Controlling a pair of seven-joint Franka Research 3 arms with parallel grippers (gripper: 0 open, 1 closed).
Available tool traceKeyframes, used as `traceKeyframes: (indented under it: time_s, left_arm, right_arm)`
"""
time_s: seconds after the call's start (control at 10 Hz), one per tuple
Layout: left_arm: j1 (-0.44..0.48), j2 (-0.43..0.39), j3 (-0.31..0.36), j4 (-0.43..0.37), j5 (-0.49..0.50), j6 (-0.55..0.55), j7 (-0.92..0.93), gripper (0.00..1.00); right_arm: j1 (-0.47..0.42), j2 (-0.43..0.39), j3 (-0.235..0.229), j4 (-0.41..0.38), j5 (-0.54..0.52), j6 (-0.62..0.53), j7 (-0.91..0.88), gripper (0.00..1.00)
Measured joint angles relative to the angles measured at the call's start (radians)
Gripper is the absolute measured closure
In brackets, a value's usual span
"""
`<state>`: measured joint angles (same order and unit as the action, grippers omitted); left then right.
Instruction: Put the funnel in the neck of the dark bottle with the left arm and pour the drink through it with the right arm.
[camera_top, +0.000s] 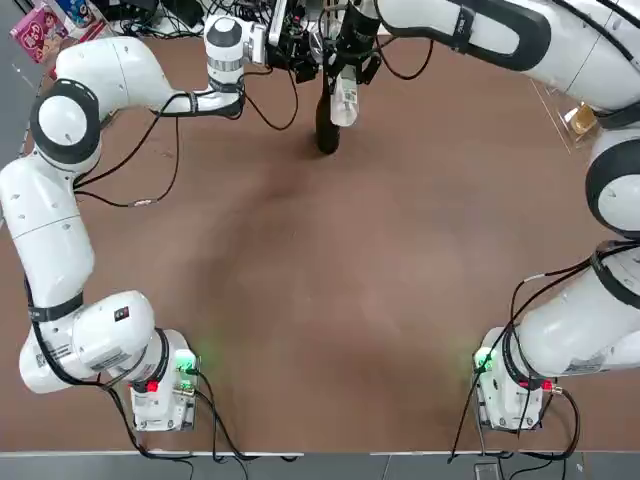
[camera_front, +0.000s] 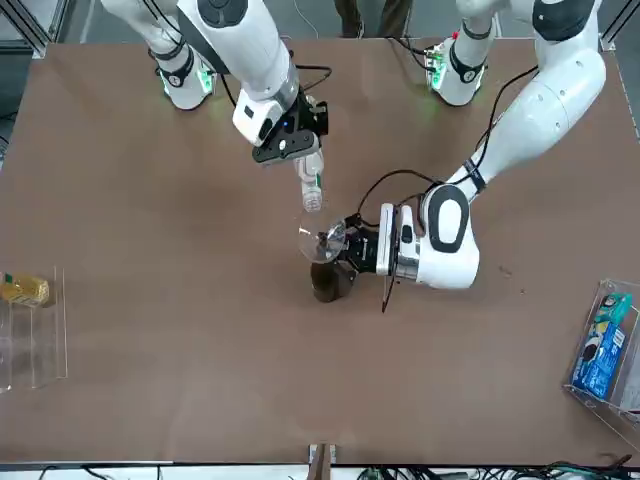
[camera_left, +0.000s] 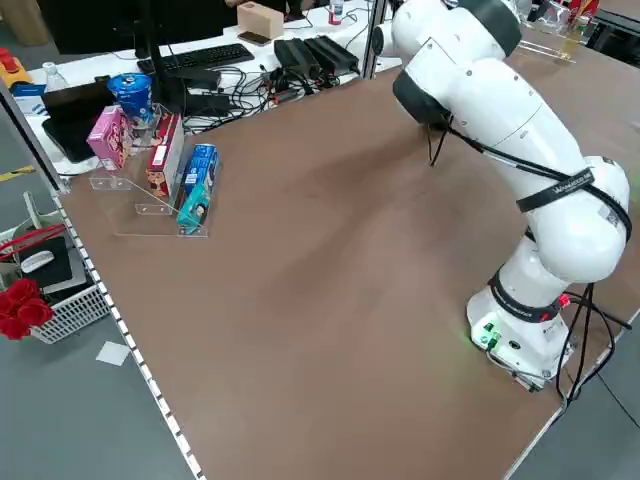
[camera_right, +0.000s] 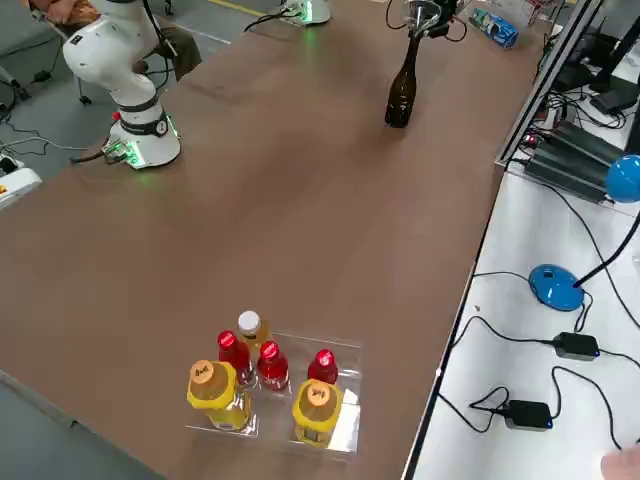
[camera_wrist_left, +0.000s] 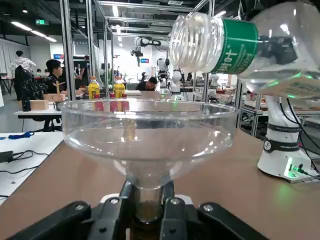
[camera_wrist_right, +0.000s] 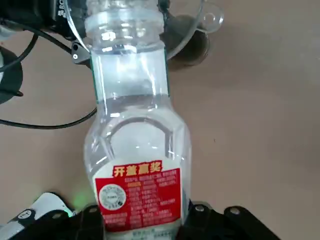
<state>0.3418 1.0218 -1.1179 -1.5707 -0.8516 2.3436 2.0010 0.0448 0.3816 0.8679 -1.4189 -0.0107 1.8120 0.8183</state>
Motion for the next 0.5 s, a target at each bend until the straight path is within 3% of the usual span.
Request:
traceKeyframes:
  time_s: [0.5]
  left_arm:
    - [0.0,0.0,0.0,0.001,0.0,0.0,0.0,0.75]
  right_arm:
    - [0.002,0.044,0.038,0.039,0.0,-0.024,0.085,0.55]
